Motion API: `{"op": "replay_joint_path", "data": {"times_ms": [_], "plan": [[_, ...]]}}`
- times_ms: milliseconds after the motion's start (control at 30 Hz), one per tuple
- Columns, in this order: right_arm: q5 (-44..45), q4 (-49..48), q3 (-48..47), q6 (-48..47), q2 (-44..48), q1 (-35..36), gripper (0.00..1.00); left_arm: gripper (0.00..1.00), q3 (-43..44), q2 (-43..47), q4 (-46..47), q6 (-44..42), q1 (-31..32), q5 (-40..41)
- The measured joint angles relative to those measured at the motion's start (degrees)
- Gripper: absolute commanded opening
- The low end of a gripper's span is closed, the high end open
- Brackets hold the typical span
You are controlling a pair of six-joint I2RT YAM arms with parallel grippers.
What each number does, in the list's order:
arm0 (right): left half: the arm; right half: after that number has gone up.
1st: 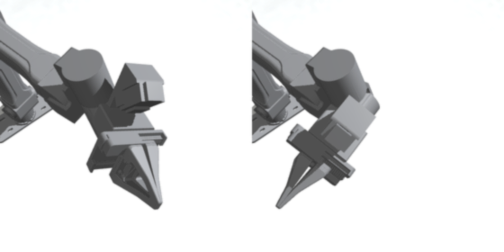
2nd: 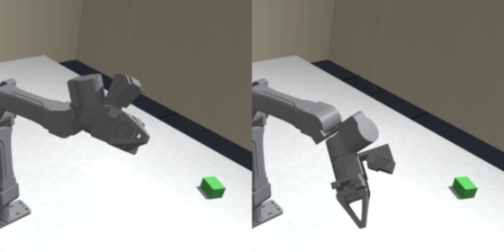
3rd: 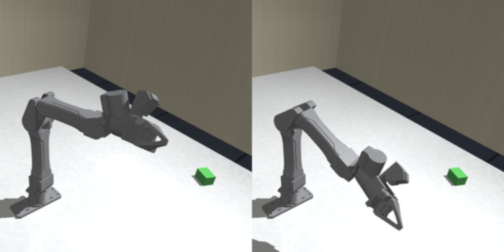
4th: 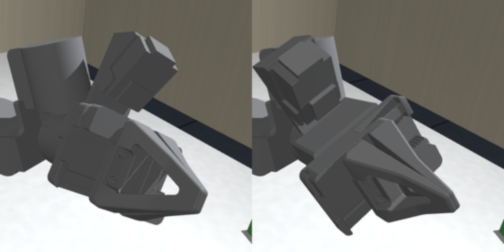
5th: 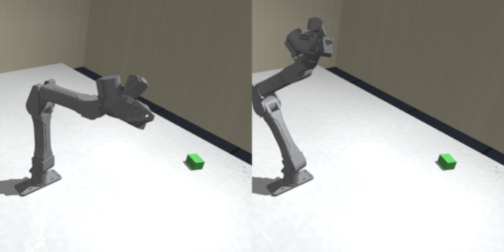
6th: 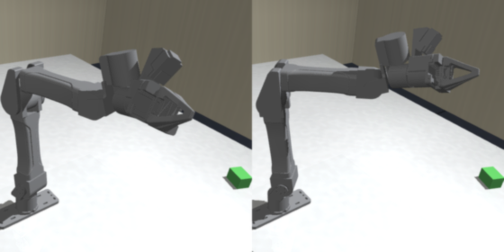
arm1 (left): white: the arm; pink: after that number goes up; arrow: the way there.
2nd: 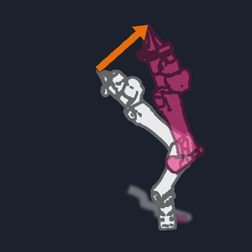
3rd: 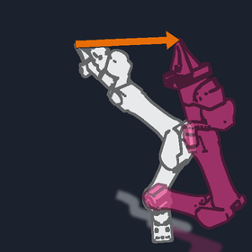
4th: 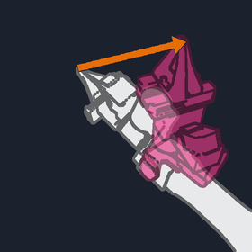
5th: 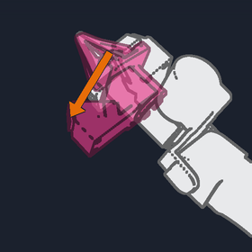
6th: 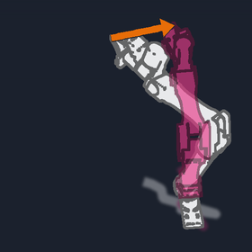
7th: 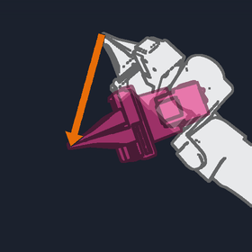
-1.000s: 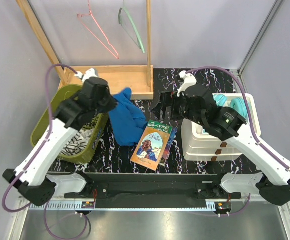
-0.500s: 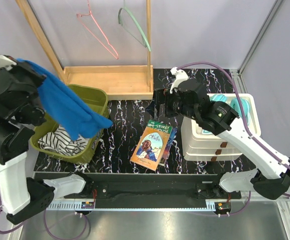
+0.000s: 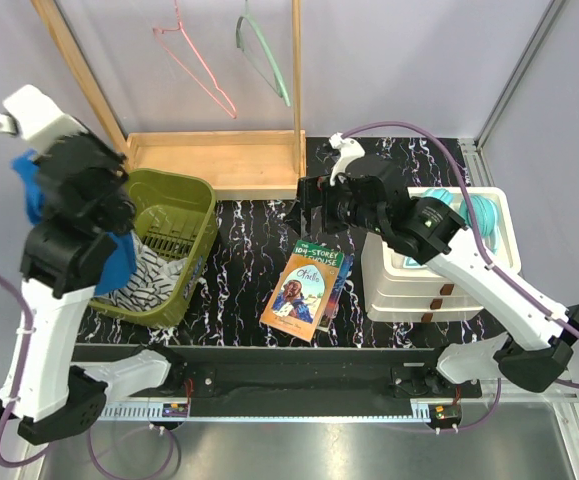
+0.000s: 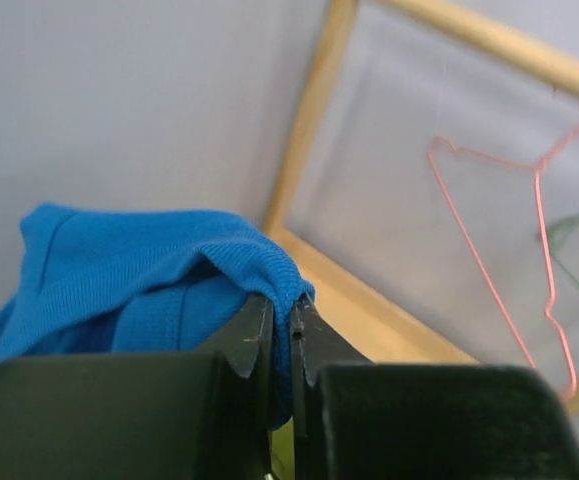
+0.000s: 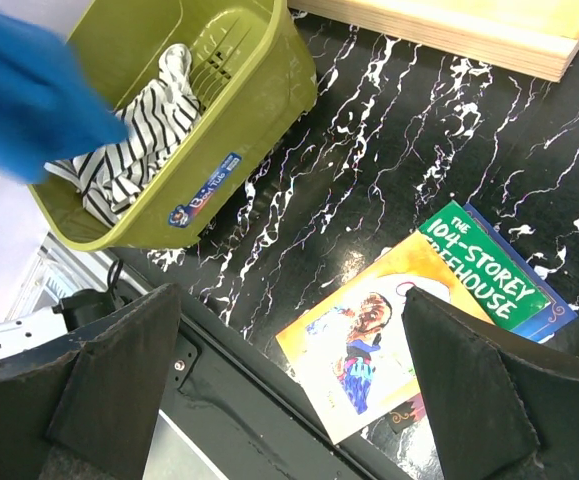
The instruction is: Remove the tank top from the hanger
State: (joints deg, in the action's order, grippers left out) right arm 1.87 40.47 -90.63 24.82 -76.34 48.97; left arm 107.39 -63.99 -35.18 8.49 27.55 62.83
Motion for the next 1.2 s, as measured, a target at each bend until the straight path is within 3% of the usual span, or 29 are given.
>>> {"op": "replay_joint_path", "data": {"times_ms": [167,267,433,467,567,667,700,733,1067,1200], "plan": [[-0.6,0.0,0.0,0.0,-0.9,0.0,1.0,0.02,-21.0,5.4,-14.7,26.1,-5.7,-11.7],[-2.0,0.0,0.0,0.1,-1.6,0.0,1.0,0.03,-30.8,7.9,-22.2,36.7,-11.1,-19.5],[-3.2,0.0,0.0,0.1,-2.6,0.0,1.0,0.07,-30.7,9.4,-28.0,43.9,-22.1,-29.9],[-3.4,0.0,0.0,0.1,-2.8,0.0,1.0,0.22,-29.6,9.1,-28.3,44.1,-22.8,-30.9],[-3.8,0.0,0.0,0.5,-3.0,0.0,1.0,0.55,-26.9,8.5,-27.7,45.0,-23.6,-33.3],[-4.2,0.0,0.0,0.7,-3.0,0.0,1.0,0.79,-27.0,8.4,-28.0,46.0,-23.7,-35.4],[-4.2,0.0,0.0,0.9,-3.0,0.0,1.0,0.94,-27.1,8.4,-28.0,46.1,-23.7,-36.1],[-4.1,0.0,0.0,1.0,-3.0,0.0,1.0,0.99,-27.2,8.3,-28.3,46.1,-23.7,-36.7],[-3.9,-0.2,0.3,2.4,-2.0,0.0,1.0,0.99,-23.3,3.7,-29.0,45.4,-23.0,-45.7],[-3.8,-0.8,2.1,4.4,-1.3,0.0,1.0,0.99,-21.7,0.2,-28.6,44.9,-11.1,-47.9]]}}
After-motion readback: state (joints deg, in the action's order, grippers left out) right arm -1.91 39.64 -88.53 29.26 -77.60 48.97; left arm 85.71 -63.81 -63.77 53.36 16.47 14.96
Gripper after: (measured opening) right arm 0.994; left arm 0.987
